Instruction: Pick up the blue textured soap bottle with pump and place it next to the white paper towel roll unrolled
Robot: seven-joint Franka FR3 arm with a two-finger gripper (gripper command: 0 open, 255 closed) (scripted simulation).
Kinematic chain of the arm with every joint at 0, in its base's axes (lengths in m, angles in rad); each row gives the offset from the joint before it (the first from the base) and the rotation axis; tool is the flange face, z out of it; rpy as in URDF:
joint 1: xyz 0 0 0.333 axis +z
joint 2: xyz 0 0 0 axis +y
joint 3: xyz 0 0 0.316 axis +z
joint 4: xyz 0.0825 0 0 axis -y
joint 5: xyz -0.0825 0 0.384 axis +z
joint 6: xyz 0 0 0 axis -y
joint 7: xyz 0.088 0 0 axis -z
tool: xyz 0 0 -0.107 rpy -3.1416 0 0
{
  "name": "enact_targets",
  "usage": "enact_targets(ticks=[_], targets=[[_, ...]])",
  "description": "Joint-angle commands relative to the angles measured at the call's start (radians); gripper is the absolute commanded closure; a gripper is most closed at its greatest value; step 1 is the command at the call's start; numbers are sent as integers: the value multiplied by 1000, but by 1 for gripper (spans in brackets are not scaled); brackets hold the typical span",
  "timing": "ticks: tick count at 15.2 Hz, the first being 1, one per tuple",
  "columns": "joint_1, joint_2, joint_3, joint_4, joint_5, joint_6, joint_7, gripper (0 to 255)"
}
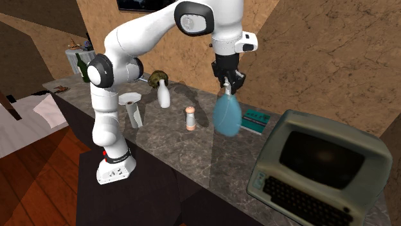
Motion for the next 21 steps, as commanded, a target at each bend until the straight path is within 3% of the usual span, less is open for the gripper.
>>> enact_targets(ticks=[1, 4, 6, 8, 11, 15, 21], targets=[[-40, 37, 2, 80, 39, -51, 6, 255], [-109, 92, 11, 197, 98, -121, 18, 255], [57, -52, -6, 7, -35, -32, 51, 255], [180, -186, 9, -135, -154, 38, 115, 255], [272, -363, 95, -300, -301, 112, 231, 255], [301, -539, 230, -465, -414, 165, 372, 255], [298, -719, 405, -646, -475, 201, 545, 255]])
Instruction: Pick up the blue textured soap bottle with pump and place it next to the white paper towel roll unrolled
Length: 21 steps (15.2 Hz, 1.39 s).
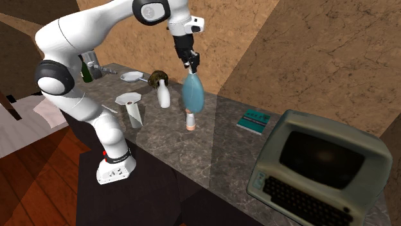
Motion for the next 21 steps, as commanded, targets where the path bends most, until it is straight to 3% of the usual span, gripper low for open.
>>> enact_targets(ticks=[1, 11, 21], targets=[[-3, -60, 55, -62, -14, 11, 55, 255], [5, -235, 290, -233, 12, 28, 302, 255], [33, -306, 512, -289, 91, 39, 538, 255]])
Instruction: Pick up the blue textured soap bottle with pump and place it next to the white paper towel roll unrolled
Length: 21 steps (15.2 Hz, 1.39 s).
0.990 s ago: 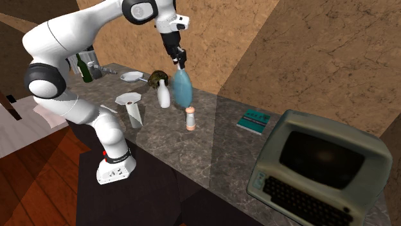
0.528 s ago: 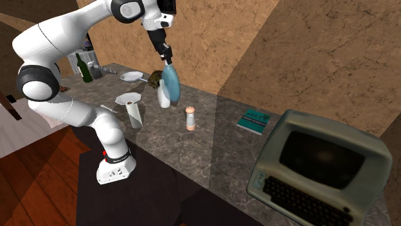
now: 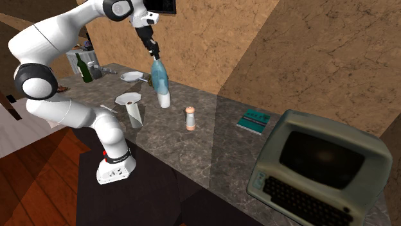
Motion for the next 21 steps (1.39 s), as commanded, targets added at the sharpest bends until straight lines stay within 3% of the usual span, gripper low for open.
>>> enact_targets(ticks=[1, 12, 21], targets=[[6, -11, 42, -5, 16, 1, 46, 255], [24, 41, 298, 73, 97, 24, 309, 255], [-9, 189, 563, 253, 100, 44, 554, 255]])
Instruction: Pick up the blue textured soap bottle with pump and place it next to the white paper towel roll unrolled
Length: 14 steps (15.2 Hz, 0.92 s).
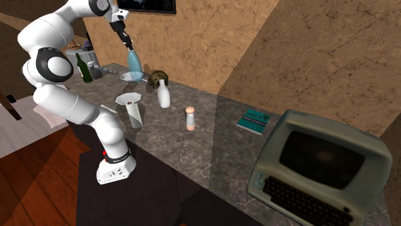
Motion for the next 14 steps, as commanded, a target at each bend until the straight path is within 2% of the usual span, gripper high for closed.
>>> enact_targets(ticks=[1, 14], targets=[[-7, 22, 40, 15, -2, 15, 35, 255], [31, -73, 37, -237, 43, 176, 9, 255]])
